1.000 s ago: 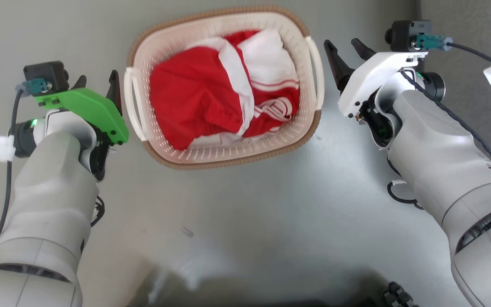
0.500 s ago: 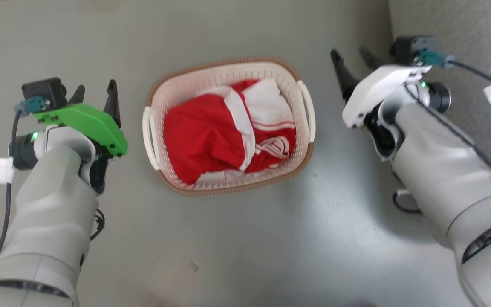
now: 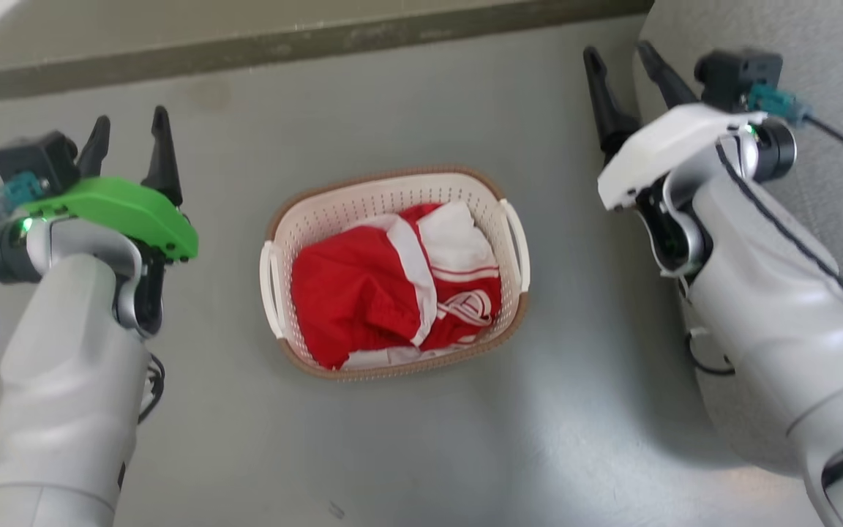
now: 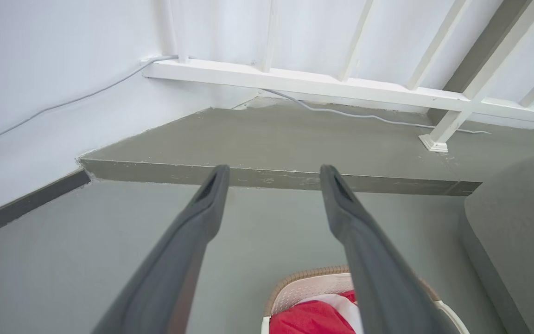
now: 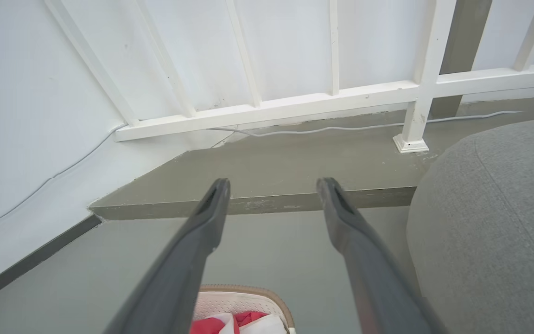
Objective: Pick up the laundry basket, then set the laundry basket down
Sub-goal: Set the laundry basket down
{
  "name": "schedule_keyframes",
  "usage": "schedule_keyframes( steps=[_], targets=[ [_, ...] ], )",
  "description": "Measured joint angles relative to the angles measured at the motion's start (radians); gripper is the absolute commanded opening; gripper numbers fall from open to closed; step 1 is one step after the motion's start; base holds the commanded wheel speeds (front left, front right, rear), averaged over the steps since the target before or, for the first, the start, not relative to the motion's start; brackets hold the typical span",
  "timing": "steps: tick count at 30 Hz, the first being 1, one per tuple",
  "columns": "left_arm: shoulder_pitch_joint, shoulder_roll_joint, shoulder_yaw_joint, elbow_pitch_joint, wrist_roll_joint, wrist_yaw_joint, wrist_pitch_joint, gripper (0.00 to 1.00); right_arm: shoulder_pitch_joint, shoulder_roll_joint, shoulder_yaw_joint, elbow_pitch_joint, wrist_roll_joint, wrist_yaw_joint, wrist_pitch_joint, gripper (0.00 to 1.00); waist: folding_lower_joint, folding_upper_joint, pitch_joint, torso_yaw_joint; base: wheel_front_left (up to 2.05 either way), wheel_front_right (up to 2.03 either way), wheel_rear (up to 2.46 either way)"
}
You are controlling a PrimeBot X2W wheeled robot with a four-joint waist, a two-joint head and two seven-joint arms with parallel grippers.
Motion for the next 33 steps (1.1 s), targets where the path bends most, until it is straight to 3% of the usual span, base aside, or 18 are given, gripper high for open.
schedule_keyframes(
  steps=[4,20,33],
  targets=[
    [0.059,0.000,0.011,-0.082,0.048,0.014,0.000,1.00,0.062,-0.009,-0.035,-0.077,-0.049,-0.022,0.000,1.00,0.0000,0.0000,-0.037,-0.004,0.00,0.00,0.00],
    [0.377,-0.025,0.051,-0.366,0.172,0.067,0.000,1.00,0.389,-0.009,-0.139,-0.310,-0.202,-0.052,0.000,1.00,0.0000,0.0000,-0.195,-0.016,0.00,0.00,0.00],
    [0.558,-0.040,0.055,-0.528,0.234,0.077,0.000,1.00,0.573,-0.007,-0.193,-0.404,-0.254,-0.066,0.000,1.00,0.0000,0.0000,-0.264,-0.006,0.00,0.00,0.00]
  ],
)
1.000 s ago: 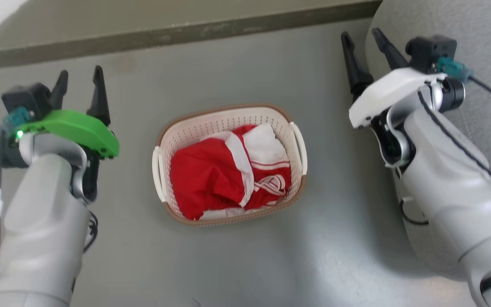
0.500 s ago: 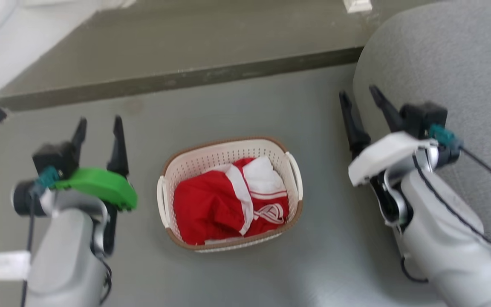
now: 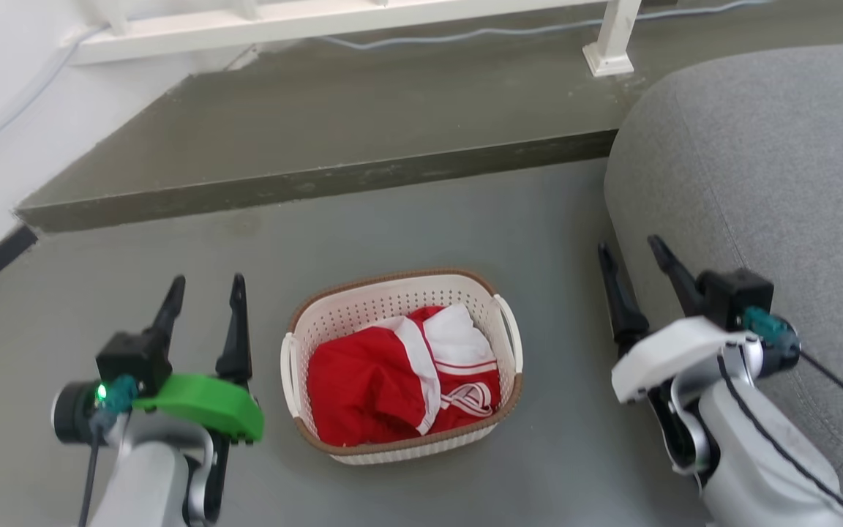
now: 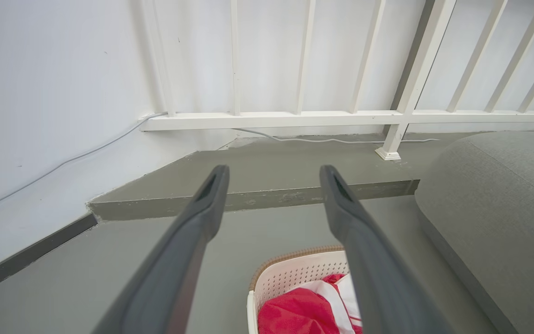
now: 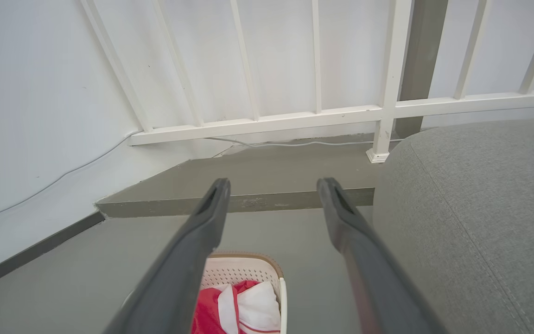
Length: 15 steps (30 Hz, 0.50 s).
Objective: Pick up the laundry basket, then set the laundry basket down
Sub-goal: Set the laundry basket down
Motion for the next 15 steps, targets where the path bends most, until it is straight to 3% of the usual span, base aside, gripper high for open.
schedule_keyframes(
  steps=[15],
  targets=[
    [0.184,-0.007,-0.007,-0.121,0.044,0.016,0.000,1.00,0.167,-0.002,-0.040,-0.080,-0.055,-0.006,0.000,1.00,0.0000,0.0000,-0.051,0.021,0.00,0.00,0.00]
  ],
)
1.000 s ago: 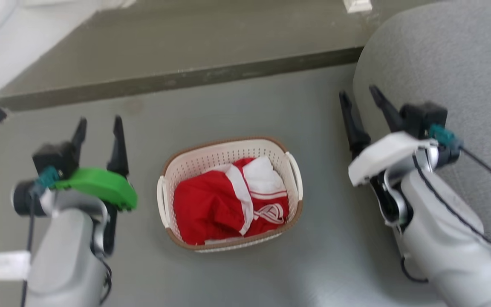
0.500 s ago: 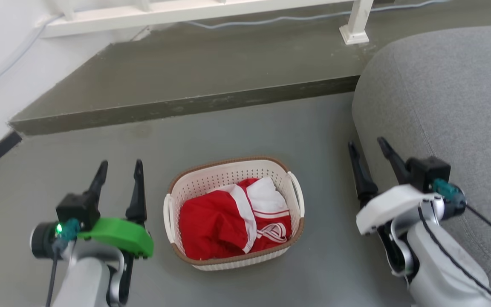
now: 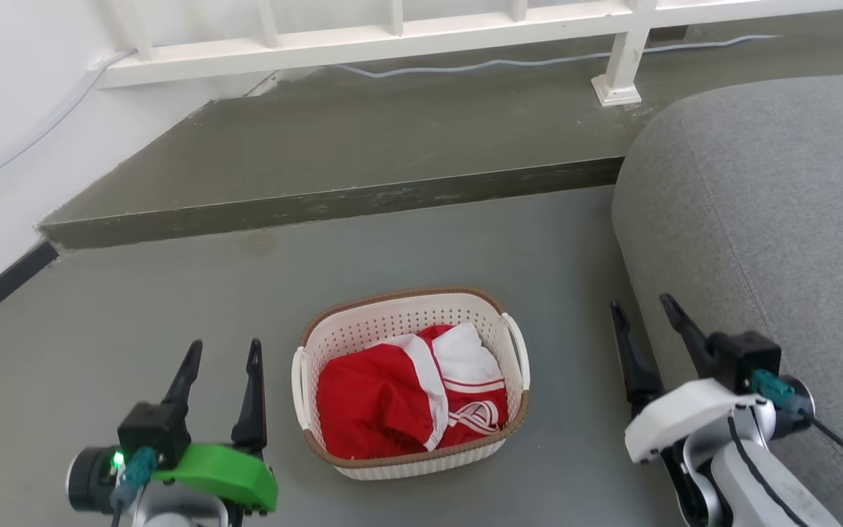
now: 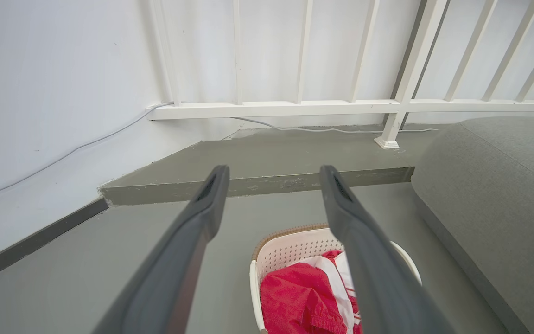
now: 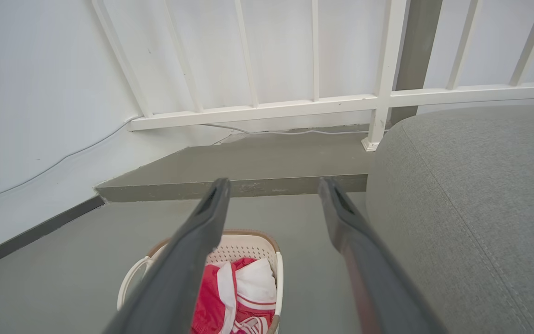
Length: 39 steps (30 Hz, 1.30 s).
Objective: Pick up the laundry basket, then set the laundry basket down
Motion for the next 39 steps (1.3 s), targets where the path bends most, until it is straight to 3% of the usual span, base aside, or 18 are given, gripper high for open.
schedule_keyframes(
  steps=[29,30,39],
  targets=[
    [0.112,-0.008,0.016,-0.104,0.026,0.009,0.000,1.00,0.104,0.017,-0.063,-0.090,-0.057,-0.003,0.000,1.00,0.0000,0.0000,-0.007,0.000,0.00,0.00,0.00],
    [0.112,-0.008,0.016,-0.105,0.026,0.009,0.000,0.00,0.106,0.017,-0.064,-0.093,-0.057,-0.003,0.000,0.00,0.0000,0.0000,-0.007,0.000,0.00,0.00,0.00],
    [0.129,-0.018,0.010,-0.059,-0.007,0.003,0.005,0.00,0.144,0.035,-0.059,-0.056,-0.029,0.007,0.002,0.00,0.0000,0.0000,-0.008,0.000,0.00,0.00,0.00]
  ],
)
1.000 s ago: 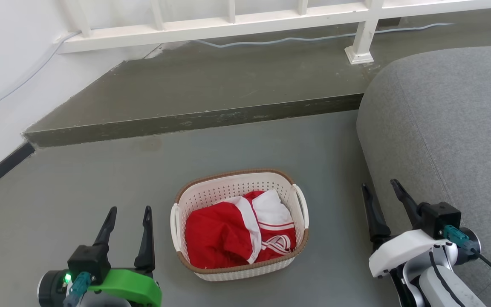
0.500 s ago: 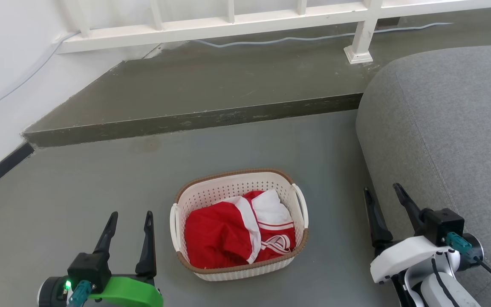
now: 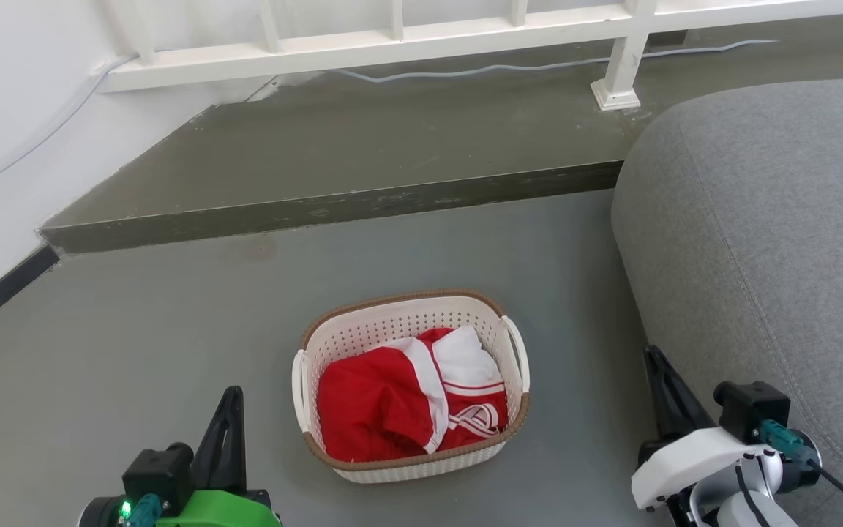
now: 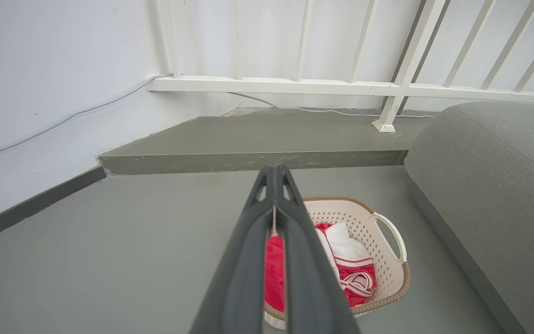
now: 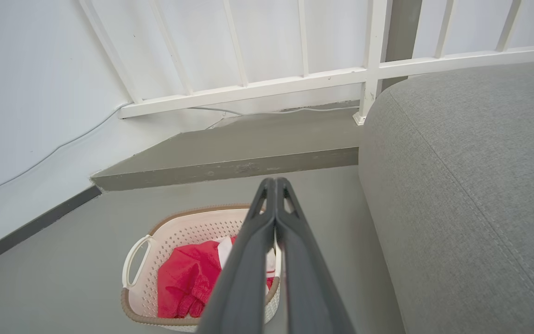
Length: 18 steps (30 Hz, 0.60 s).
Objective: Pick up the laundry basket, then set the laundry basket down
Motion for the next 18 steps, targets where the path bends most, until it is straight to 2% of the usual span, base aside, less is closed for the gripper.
schedule_keyframes(
  steps=[18],
  targets=[
    [0.006,-0.002,0.029,-0.012,-0.249,-0.022,0.040,0.00,0.007,0.015,-0.061,-0.021,0.240,0.031,0.037,0.00,0.0000,0.0000,-0.007,-0.001,0.00,0.00,0.00]
  ],
)
